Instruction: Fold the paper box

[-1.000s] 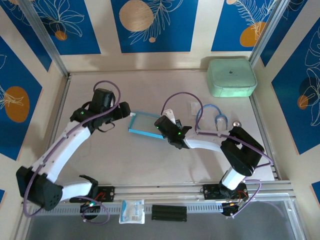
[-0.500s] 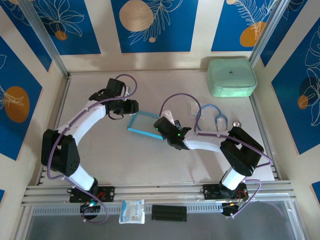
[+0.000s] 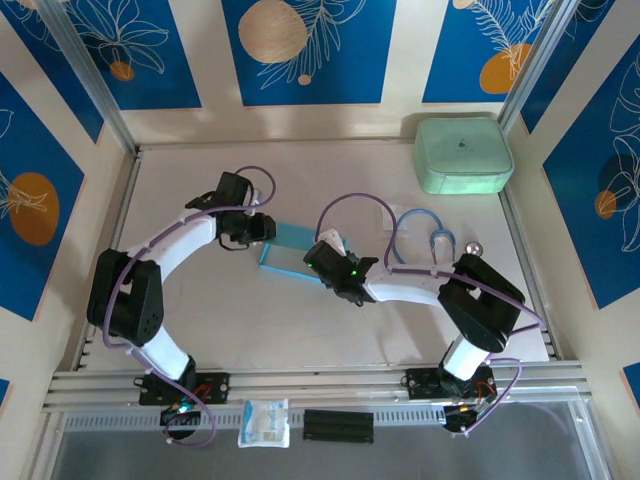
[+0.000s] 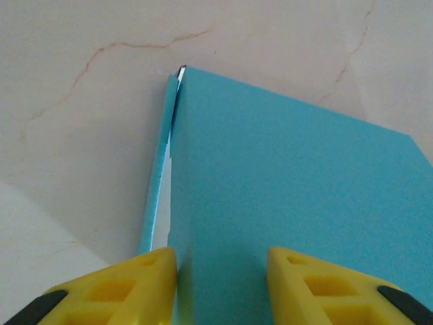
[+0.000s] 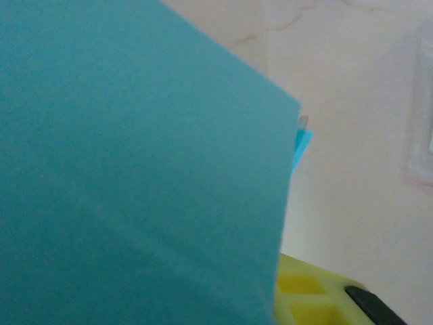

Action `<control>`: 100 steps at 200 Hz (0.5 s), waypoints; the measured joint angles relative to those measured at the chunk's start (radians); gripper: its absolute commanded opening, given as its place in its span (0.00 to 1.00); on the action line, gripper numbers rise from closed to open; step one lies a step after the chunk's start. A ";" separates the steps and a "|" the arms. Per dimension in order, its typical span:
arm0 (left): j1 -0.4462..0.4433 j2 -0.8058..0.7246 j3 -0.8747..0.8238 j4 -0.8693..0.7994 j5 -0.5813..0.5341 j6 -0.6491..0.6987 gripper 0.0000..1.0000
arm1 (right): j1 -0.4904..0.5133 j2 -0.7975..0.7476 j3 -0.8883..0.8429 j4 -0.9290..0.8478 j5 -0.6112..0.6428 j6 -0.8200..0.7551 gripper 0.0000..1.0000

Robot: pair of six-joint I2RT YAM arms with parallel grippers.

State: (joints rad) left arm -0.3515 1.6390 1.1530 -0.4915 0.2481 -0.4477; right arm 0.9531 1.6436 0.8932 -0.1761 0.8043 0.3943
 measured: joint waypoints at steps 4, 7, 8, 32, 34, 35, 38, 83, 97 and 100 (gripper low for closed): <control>0.000 0.000 -0.005 0.006 0.003 -0.004 0.39 | 0.003 -0.005 0.000 -0.007 -0.007 0.015 0.37; 0.000 0.000 -0.008 0.010 0.005 -0.008 0.39 | 0.005 -0.009 -0.001 -0.011 -0.013 0.013 0.39; 0.000 0.000 -0.009 0.010 0.006 -0.008 0.39 | 0.006 -0.010 -0.001 -0.013 -0.014 0.016 0.40; 0.000 0.000 -0.031 0.040 0.014 -0.029 0.39 | 0.034 -0.092 -0.031 -0.043 -0.057 0.075 0.54; 0.000 0.000 -0.032 0.042 0.014 -0.032 0.39 | 0.035 -0.098 -0.033 -0.047 -0.059 0.077 0.55; 0.000 0.000 -0.032 0.043 0.014 -0.033 0.39 | 0.037 -0.105 -0.035 -0.047 -0.062 0.084 0.56; 0.000 0.000 -0.034 0.045 0.014 -0.034 0.39 | 0.041 -0.117 -0.041 -0.050 -0.066 0.093 0.59; -0.005 -0.001 -0.036 0.058 0.014 -0.052 0.39 | 0.103 -0.332 -0.102 -0.147 -0.125 0.193 0.77; -0.006 -0.001 -0.036 0.058 0.013 -0.053 0.39 | 0.116 -0.414 -0.119 -0.187 -0.144 0.216 0.80; -0.007 -0.001 -0.036 0.058 0.013 -0.053 0.39 | 0.117 -0.437 -0.124 -0.199 -0.151 0.220 0.80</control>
State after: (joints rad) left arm -0.3584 1.6379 1.1168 -0.4332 0.2611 -0.5003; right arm 1.0698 1.2068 0.7696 -0.3752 0.6533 0.6147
